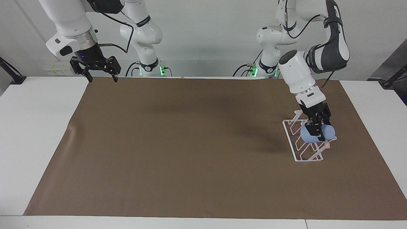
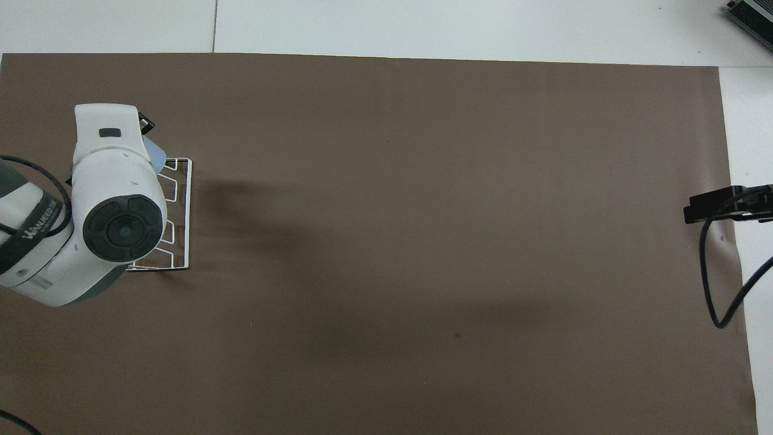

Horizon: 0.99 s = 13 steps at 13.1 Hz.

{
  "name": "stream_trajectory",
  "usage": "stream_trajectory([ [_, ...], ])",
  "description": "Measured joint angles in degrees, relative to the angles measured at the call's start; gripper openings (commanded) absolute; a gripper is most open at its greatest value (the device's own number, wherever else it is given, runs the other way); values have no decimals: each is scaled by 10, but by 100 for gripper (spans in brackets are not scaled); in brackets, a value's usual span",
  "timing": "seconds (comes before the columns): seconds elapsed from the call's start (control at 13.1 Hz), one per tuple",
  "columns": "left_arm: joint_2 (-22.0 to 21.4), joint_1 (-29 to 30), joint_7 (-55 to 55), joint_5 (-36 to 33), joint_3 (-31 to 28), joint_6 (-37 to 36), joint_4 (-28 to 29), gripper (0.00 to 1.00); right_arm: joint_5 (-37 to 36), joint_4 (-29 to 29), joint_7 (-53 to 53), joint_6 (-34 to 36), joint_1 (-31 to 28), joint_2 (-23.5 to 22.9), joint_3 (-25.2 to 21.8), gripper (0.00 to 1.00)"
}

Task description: Hang cup on cup holder

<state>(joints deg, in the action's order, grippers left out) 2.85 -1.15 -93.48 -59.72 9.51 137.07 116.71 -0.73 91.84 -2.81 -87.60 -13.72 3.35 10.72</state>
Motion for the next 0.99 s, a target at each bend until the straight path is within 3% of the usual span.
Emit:
stream_trajectory([
  [0.61, -2, 8, 46, 5, -1, 16, -1, 100, 0, 3, 0, 0, 0, 1, 0, 100],
  [0.99, 9, 8, 94, 167, 3, 18, -49, 100, 0, 4, 0, 0, 0, 1, 0, 100],
])
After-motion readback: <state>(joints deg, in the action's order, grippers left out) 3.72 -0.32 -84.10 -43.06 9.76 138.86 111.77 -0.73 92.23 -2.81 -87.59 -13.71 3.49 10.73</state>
